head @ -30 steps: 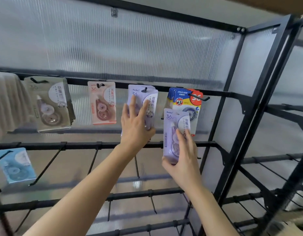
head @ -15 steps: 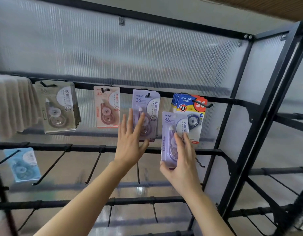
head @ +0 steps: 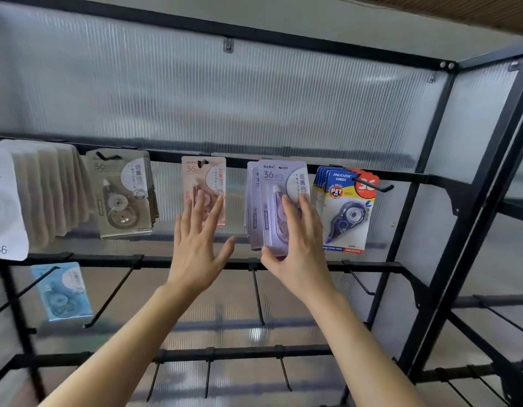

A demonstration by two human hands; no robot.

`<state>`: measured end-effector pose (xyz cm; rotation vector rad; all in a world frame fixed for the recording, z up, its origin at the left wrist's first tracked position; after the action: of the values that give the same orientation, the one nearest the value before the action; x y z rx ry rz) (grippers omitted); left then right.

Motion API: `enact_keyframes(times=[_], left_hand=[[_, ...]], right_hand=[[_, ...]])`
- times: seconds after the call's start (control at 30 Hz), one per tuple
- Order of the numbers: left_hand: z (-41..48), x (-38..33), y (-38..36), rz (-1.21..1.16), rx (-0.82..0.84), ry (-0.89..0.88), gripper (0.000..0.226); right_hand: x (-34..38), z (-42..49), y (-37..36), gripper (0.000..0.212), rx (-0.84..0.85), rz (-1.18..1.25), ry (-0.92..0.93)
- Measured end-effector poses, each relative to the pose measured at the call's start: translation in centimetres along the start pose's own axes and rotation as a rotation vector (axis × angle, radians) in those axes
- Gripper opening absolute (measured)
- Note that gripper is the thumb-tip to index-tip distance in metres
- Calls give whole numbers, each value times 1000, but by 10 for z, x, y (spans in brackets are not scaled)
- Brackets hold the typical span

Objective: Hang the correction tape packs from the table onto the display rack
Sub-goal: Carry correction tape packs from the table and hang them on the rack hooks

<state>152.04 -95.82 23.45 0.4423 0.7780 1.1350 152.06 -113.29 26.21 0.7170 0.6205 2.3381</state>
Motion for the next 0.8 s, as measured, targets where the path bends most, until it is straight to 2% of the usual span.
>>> enact_keyframes(times=[0.23,0.53,0.63,0.8], left_hand=[[-2,7,-2,-10,12,-15,76],[-6,14,1,-31,16,-50,74],[-13,16,3,-38,32,-68,77],[-43,26,0,-48,101,-47,73]], right_hand=[[0,-6,-18,84,55,-73,-28],[-14,4,-52,96,160,-214,-141],[-14,-12,-58,96,179,-280,-199],[0,-54,-67,88,204,-256,-239]])
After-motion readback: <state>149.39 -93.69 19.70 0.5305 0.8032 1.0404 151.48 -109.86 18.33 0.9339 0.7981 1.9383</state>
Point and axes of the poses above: each hand's wrist, its own z-axis towards the middle knuckle, its own y-axis out of the back of the hand, x = y × z, the point moved 7 cm from there along z, towards the middle knuckle, and after that the axes turned 2 degrees about x, right-handed, at the moved point
